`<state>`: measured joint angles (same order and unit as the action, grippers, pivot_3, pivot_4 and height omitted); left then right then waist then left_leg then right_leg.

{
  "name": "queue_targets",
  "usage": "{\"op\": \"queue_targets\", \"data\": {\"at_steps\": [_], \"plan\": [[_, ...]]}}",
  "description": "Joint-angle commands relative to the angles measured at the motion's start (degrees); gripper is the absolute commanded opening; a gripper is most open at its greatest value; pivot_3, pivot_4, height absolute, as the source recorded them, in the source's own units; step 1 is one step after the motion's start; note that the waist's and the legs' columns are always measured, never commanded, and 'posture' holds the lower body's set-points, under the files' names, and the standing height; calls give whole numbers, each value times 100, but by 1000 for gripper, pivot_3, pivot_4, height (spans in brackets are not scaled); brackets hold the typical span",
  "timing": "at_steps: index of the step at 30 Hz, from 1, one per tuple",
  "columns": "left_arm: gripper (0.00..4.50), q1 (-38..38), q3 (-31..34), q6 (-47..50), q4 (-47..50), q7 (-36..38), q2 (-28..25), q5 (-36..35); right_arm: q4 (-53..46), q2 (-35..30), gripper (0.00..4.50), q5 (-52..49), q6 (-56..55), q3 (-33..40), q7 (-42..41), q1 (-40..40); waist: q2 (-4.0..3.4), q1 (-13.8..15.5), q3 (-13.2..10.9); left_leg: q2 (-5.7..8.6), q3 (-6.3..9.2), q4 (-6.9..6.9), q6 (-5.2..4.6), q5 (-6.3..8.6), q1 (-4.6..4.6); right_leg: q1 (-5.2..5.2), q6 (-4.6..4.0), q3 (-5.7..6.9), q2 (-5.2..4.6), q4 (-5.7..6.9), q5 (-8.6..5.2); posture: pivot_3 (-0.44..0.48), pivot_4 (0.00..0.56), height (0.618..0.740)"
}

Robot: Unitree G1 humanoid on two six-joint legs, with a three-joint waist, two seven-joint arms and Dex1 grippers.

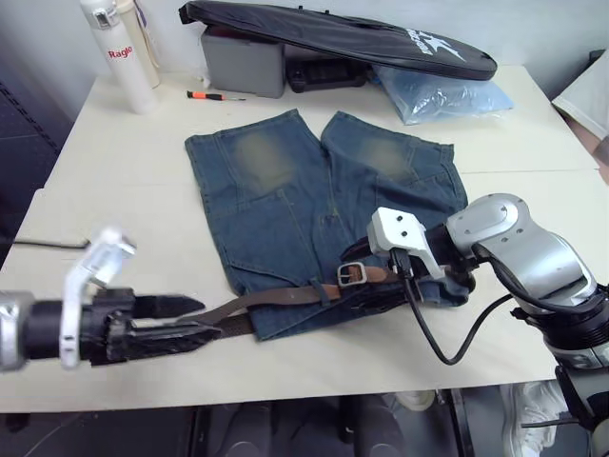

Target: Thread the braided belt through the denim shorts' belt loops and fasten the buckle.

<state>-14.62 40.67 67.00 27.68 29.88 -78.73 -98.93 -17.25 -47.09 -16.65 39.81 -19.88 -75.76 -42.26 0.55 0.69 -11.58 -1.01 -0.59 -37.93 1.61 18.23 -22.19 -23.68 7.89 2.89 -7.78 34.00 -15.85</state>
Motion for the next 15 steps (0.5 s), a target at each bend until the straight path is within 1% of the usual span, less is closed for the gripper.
{"op": "queue_targets", "data": {"at_steps": [1,2,3,4,5,6,7,8,9,10,11,13,14,15], "plan": [[4447,762,-685,-532,-626,863,-239,1329,-213,-34,4500,-50,-29,83,14,-39,0,-14,0,-2,0,5,2,1,-1,-3,0,0,1,-2,0,0,150,740],[4447,1276,-1192,-722,-827,978,-242,1626,-286,-56,4500,-63,39,106,57,-5,0,-8,0,-3,-1,9,2,1,0,-4,0,0,2,-4,0,0,150,740],[4447,1686,-1568,-805,-969,1089,-206,1853,-337,-72,4500,-75,87,122,86,19,1,-12,-1,-5,-1,9,4,1,-1,-5,0,0,4,-4,0,0,150,740],[4192,2100,-1944,-862,-1108,1176,-139,2087,-418,-103,4500,-102,151,144,107,56,1,-15,-1,-6,-1,10,7,1,-2,-7,0,1,6,-3,0,0,150,740],[3915,2559,-2398,-921,-1257,1308,-47,2446,-536,-154,4500,-150,230,183,120,112,1,-19,-1,-8,-2,9,8,2,-3,-6,1,0,8,-4,1,0,150,740],[3739,2953,-2843,-1038,-1364,1474,49,2901,-655,-205,4500,-213,320,231,131,169,1,-5,-2,-9,-5,9,9,2,-3,-7,2,0,7,-3,1,0,150,740],[3383,3603,-3566,-1242,-1614,1687,328,3650,-808,-266,4500,-290,432,312,170,244,1,6,-1,-8,-5,9,9,3,-4,-7,3,1,8,-5,1,0,150,740],[2964,4114,-4104,-1378,-1824,1873,574,4203,-918,-304,4500,-342,514,377,218,299,-1,30,-2,-9,-6,7,10,3,-4,-8,4,3,9,1,2,0,150,740],[2516,4470,-4457,-1457,-1997,2042,755,4593,-988,-330,4500,-380,568,417,262,331,-1,48,-2,-9,-12,4,10,3,-2,-9,5,2,9,3,3,0,150,740],[2129,4961,-4955,-1530,-2257,2256,1101,5046,-1063,-356,4500,-315,574,420,373,380,-1,67,-2,-9,-12,2,10,3,-5,-10,10,3,10,5,5,0,150,740],[1609,5328,-5377,-1664,-2489,2505,1388,5468,-1121,-382,4500,-222,557,386,475,414,0,73,-2,-10,-14,-6,10,3,-4,-7,15,2,11,7,8,0,150,740],[823,5881,-6092,-1994,-2932,3020,1854,6248,-1202,-431,4500,-20,456,275,642,447,10,81,1,-9,-13,-21,9,2,-11,-6,21,3,13,10,11,0,150,740],[290,6065,-6340,-2173,-3194,3260,2066,6554,-1251,-453,4500,55,405,202,694,447,12,80,2,-10,-14,-29,8,2,-14,-6,27,0,12,9,15,0,150,740],[47,6247,-6555,-2362,-3506,3482,2320,6819,-1328,-444,4500,88,409,147,752,446,13,66,1,-9,-16,-31,7,3,-14,-5,28,0,11,8,15,0,150,740]]}}
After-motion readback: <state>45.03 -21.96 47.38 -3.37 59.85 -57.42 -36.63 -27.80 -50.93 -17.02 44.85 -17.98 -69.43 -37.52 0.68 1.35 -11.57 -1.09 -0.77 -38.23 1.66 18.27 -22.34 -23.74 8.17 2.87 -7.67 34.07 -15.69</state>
